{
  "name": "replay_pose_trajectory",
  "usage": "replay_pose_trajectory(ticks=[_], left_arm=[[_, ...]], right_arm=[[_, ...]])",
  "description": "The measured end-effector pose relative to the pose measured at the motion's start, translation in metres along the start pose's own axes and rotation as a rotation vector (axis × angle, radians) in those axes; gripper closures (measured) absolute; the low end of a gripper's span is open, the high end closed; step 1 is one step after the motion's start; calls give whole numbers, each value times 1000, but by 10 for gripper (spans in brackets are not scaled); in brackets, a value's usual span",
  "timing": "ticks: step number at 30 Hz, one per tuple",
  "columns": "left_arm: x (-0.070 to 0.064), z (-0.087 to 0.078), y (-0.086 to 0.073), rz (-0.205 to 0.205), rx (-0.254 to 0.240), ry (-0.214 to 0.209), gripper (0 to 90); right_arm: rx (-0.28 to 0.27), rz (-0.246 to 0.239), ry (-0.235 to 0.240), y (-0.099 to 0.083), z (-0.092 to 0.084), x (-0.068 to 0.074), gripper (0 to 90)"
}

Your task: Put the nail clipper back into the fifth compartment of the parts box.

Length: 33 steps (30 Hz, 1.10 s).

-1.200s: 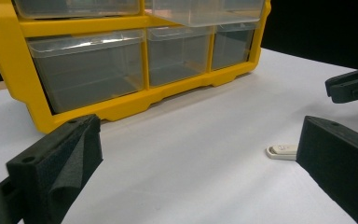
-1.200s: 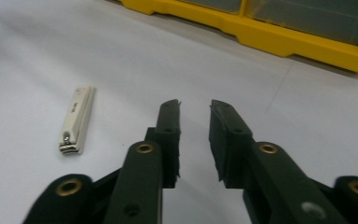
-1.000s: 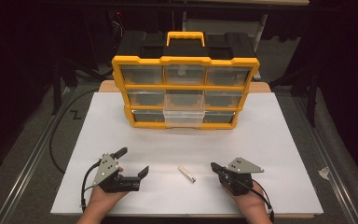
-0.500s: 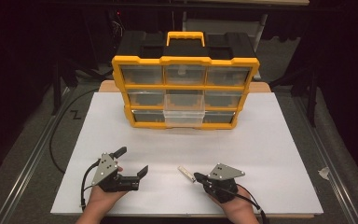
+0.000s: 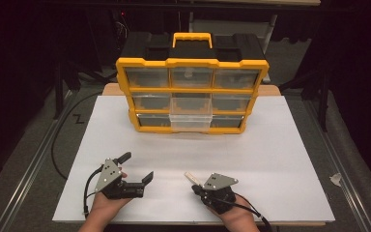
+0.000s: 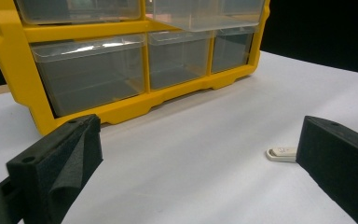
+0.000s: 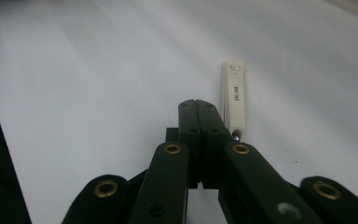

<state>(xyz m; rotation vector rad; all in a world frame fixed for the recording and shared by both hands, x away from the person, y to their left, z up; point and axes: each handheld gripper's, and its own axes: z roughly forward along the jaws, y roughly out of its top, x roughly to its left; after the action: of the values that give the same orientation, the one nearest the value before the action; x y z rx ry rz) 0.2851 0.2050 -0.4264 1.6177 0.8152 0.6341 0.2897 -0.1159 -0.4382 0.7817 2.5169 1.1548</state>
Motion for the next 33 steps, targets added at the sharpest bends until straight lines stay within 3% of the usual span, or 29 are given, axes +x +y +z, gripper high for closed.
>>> replay_pose_trajectory(ticks=[19,24,33], left_arm=[[0,0,0,-2,1,-2,8],[0,0,0,-2,-1,-4,8],[0,-1,0,-2,-2,-7,9]], right_arm=[[26,40,-49,-4,-5,-13,900],[-25,47,-14,-2,-10,-13,900],[-86,82,-48,-4,-29,-30,833]])
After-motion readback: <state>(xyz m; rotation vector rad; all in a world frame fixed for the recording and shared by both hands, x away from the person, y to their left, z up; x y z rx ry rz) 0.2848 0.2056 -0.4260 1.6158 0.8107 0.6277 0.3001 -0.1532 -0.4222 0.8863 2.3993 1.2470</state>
